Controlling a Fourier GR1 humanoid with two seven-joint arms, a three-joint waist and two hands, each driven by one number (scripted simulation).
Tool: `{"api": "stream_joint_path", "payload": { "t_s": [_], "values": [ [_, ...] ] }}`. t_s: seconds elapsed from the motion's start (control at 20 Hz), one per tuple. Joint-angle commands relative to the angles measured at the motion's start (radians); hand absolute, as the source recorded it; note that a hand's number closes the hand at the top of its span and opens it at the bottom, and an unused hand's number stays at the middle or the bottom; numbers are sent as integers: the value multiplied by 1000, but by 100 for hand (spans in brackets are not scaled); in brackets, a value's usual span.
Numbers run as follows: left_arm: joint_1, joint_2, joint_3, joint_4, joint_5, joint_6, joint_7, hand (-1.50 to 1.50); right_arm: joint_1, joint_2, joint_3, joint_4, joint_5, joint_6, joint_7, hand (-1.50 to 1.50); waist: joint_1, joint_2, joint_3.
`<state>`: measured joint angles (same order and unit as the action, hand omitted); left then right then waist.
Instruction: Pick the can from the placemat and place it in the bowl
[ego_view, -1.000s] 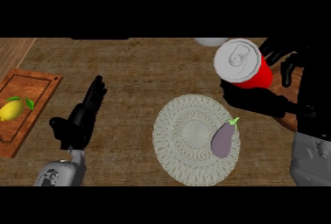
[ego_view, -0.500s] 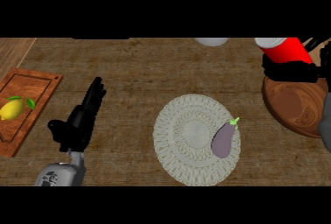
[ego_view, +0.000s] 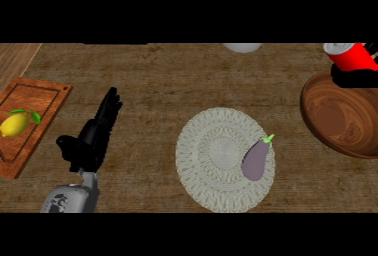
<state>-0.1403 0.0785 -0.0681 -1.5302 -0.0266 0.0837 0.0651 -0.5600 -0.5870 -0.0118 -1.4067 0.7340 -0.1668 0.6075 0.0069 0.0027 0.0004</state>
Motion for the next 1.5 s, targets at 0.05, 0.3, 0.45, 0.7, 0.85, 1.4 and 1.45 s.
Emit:
{"api": "stream_joint_path", "payload": {
  "t_s": [0.05, 0.3, 0.45, 0.7, 0.85, 1.4, 1.45],
  "values": [
    [-64, -26, -18, -19, -35, 40, 77, 0, 7, -7, -74, 244, -9, -90, -202, 150, 4, 2, 1],
    [21, -5, -11, -73, -2, -8, 52, 0, 47, -1, -123, 418, -63, -90, -342, 150, 10, 1, 1],
    [24, -27, -40, -91, -29, 14, 61, 0, 14, 26, -191, 494, -152, -61, -364, 150, 10, 0, 1],
    [-49, 3, 29, 16, -5, -7, 29, 0, 49, 11, -244, 552, -291, 73, -586, -150, -1, 1, 1],
    [-7, -27, -15, -57, -27, 14, 70, 0, 44, 36, -279, 561, -327, 36, -675, -150, 1, -1, 0],
    [-17, -15, 22, 8, -16, -6, 12, 0, 74, 19, -463, 390, -539, 23, -683, -150, -11, -4, 0],
    [-18, -19, 16, 22, -34, 5, 4, 0, 121, 46, -455, 314, -553, 25, -660, -150, -15, -5, -1]
  ]
}}
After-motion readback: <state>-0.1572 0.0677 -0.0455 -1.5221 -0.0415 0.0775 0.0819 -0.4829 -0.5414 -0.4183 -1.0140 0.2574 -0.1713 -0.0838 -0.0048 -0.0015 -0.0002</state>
